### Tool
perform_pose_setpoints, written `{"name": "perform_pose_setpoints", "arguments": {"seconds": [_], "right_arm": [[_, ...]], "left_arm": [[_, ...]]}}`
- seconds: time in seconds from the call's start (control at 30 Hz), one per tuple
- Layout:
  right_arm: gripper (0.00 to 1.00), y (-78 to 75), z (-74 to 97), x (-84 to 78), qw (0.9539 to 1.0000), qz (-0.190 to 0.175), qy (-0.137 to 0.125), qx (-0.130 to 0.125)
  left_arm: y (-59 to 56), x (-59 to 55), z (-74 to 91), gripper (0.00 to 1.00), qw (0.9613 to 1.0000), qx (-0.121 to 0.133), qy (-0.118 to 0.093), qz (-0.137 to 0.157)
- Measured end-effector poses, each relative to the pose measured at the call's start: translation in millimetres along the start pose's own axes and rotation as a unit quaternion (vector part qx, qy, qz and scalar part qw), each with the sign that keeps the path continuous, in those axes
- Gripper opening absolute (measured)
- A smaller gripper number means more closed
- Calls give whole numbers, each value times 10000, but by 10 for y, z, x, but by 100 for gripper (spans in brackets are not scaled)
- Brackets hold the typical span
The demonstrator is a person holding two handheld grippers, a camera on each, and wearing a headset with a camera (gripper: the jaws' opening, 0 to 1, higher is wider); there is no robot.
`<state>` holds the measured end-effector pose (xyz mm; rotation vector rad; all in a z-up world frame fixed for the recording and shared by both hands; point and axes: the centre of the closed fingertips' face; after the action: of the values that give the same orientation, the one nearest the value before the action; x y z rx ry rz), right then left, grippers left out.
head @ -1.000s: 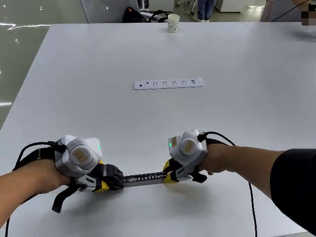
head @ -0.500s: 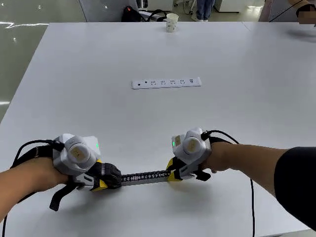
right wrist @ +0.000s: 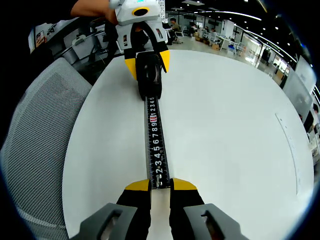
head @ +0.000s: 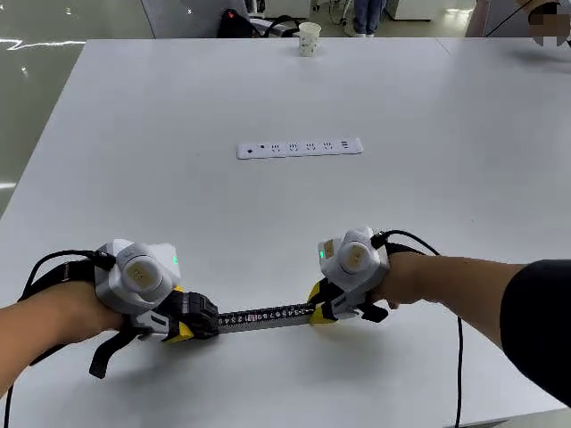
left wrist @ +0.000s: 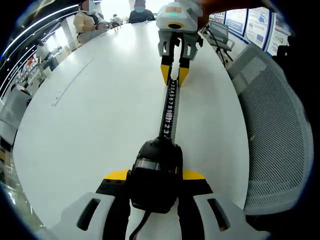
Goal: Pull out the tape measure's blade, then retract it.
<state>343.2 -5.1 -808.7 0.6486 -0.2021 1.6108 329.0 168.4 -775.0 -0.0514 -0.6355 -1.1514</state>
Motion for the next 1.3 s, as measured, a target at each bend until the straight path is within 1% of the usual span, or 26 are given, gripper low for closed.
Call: {"name": "perform_pose_setpoints", "arguments": {"seconds": [0.33,0.77,1.3], "right_arm": [[9,5,51,-77,10000,-43,18,-20],[9,9,90,-137,9999,-96,16,-74],[9,16,146,-223,9998,-166,30,-57]], "left_arm": [[4,0,-5,31,10000,-7,-2,9],[-6,2,-4,31,10000,-26,4,1],[-1,4,-9,31,10000,-25,-3,7]]}}
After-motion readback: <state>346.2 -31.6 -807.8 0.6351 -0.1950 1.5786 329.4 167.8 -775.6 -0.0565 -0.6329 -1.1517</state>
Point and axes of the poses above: the centre of the closed fingertips' face, and the gripper's own axes: z roughly backward along the fingers, y roughly to its left, x roughly out of its top, and after that the axes turned 14 degrees about x, right-handed
